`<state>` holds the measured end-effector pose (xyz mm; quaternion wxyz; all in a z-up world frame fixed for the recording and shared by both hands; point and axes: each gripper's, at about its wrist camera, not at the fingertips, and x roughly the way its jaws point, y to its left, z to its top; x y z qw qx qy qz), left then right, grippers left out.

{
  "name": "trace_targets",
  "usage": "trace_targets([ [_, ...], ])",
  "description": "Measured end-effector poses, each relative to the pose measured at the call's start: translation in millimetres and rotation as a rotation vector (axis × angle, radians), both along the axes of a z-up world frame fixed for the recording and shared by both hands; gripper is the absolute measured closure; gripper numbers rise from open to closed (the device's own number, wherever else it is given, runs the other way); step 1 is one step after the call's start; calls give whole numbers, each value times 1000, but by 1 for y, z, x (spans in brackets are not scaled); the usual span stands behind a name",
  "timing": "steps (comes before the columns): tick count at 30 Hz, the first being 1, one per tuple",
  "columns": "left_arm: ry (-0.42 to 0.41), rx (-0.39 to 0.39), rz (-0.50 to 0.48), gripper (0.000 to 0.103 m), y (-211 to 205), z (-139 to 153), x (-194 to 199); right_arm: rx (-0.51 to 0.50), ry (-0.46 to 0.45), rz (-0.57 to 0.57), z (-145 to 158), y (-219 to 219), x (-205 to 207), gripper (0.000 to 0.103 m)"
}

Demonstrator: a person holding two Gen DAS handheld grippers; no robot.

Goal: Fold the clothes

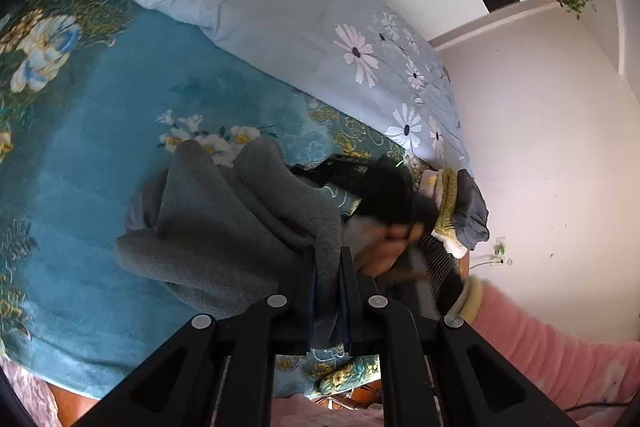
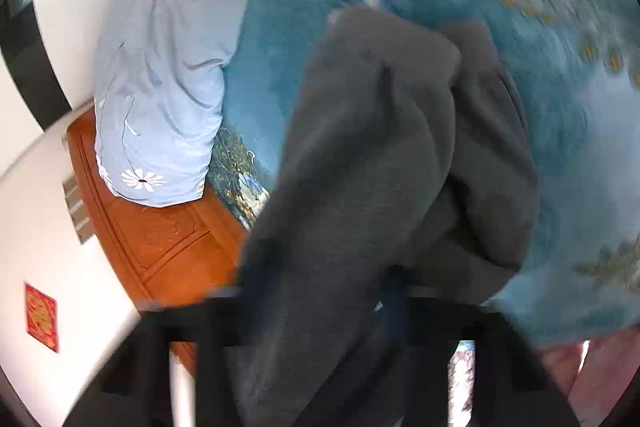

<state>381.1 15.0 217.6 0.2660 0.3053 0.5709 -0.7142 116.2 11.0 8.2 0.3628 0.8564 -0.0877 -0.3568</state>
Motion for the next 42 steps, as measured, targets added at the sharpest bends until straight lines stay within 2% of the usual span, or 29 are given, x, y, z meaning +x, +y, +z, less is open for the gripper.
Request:
trace_targets([
  [2, 2, 14, 33, 93, -2, -4, 10, -69, 44, 3, 20, -12, -8, 95],
  [6, 20, 51, 114, 88, -8, -16, 30, -231, 130, -19, 75, -27, -32, 96],
  [10, 8, 104, 170, 67, -14, -30, 43, -345, 206, -129, 128, -18, -69, 97],
  [13, 18, 178, 247, 64, -15, -53, 60, -377, 282, -223, 156, 4, -100, 97],
  [17, 20, 347, 382, 62, -15, -104, 83, -309, 477, -294, 183, 46, -138, 97],
  [19, 11, 435, 418, 62, -9, -132, 85, -270, 560, -325, 193, 67, -154, 97],
  [23, -8, 611, 488, 62, 3, -190, 88, -198, 622, -360, 202, 108, -171, 97],
  [27, 19, 725, 546, 61, 22, -228, 77, -168, 644, -390, 202, 130, -181, 97],
  [32, 13, 764, 605, 52, 25, -255, 63, -157, 675, -384, 219, 144, -191, 97],
  [34, 5, 765, 607, 52, 24, -262, 57, -154, 680, -386, 225, 151, -192, 97],
  [37, 54, 770, 620, 52, 21, -266, 48, -149, 676, -382, 230, 159, -192, 97],
  [39, 49, 737, 591, 52, 12, -265, 38, -149, 686, -370, 235, 161, -191, 97],
  [41, 18, 696, 545, 58, 5, -263, 29, -151, 691, -359, 237, 161, -190, 97],
  [42, -2, 676, 517, 66, 2, -261, 24, -150, 692, -353, 237, 160, -190, 97],
])
